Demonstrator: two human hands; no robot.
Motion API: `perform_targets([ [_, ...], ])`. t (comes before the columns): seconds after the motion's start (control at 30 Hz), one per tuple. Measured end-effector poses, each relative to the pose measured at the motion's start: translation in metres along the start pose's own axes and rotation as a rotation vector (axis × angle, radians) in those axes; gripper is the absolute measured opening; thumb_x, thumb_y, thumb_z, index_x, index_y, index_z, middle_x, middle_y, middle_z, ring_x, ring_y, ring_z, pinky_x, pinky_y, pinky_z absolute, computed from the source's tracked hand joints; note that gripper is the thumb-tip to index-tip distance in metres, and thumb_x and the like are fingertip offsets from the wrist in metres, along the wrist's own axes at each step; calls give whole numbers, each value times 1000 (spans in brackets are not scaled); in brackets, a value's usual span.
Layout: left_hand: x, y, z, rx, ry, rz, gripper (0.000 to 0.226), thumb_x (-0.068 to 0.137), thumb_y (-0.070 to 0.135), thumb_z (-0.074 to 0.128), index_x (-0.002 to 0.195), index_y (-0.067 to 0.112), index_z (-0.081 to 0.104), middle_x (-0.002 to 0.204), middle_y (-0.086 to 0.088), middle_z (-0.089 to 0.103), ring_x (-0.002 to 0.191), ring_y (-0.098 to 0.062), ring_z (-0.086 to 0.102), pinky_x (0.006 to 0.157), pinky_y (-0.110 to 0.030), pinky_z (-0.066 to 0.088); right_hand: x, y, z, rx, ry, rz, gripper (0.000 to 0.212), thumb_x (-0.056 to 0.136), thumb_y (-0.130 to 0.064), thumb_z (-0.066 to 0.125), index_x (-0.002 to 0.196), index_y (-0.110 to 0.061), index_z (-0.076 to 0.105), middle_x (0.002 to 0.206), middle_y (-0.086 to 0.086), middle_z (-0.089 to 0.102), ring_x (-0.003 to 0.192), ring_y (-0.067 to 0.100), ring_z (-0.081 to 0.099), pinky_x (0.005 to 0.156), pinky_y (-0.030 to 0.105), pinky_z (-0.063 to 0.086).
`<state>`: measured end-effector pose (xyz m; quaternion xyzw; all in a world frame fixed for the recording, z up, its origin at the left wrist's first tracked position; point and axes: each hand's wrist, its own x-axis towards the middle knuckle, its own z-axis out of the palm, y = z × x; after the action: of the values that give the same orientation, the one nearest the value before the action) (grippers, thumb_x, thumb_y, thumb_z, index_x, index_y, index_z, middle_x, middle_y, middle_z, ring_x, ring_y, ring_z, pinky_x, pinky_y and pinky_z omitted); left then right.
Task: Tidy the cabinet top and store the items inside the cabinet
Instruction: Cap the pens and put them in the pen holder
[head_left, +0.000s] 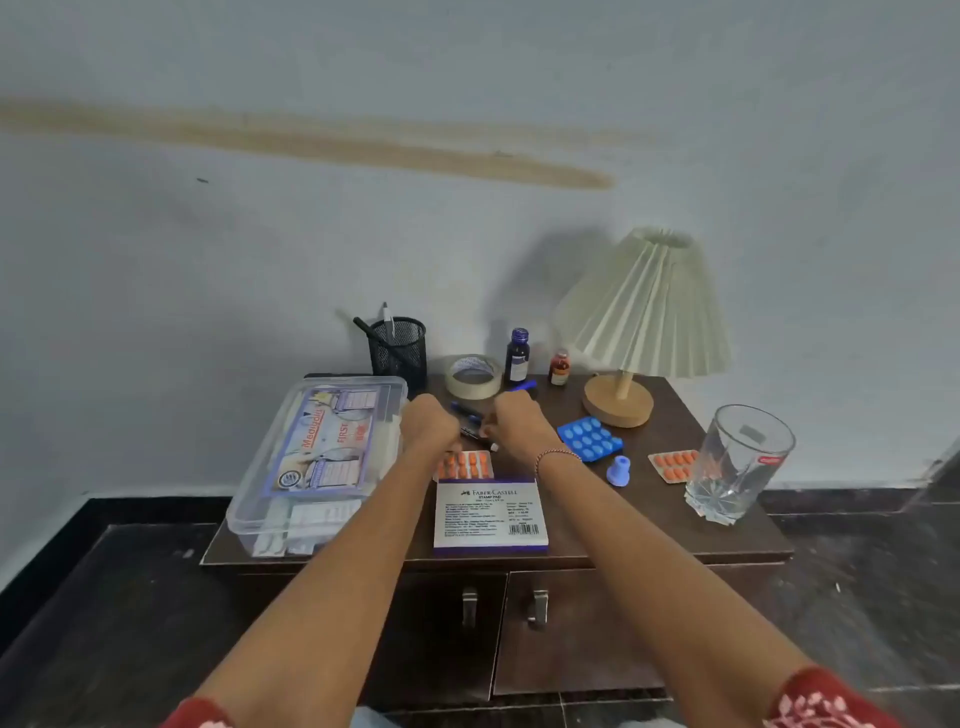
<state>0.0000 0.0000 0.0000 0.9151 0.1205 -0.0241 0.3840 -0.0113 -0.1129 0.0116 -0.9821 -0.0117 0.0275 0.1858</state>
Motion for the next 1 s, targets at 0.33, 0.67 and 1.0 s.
perform_targets([
  [0.33, 10, 8, 7, -100, 47, -83, 35, 77, 6, 74, 109, -3, 62, 107, -17, 68, 100, -28, 66, 78, -30, 52, 14, 4, 12, -53, -35, -30, 33, 88, -19, 63, 114, 0, 66, 114, 18, 65, 104, 28, 62, 94, 35, 50],
  [0.67, 7, 12, 4, -572, 73, -142, 16, 73, -5, 75, 70, 5, 64, 93, -19, 69, 85, -30, 69, 79, -41, 58, 3, 9, 1, 100, 171, -96, 23, 84, -18, 66, 99, -4, 74, 96, 12, 73, 92, 21, 66, 74, 22, 43],
  [1.0, -41, 7, 0, -780, 77, 19, 20, 76, 1, 74, 96, 0, 69, 70, -1, 64, 60, -7, 64, 61, -19, 57, -42, 15, 8, 334, 323, -93, 24, 83, -19, 70, 104, -8, 73, 96, 4, 74, 74, -1, 55, 66, 3, 38],
])
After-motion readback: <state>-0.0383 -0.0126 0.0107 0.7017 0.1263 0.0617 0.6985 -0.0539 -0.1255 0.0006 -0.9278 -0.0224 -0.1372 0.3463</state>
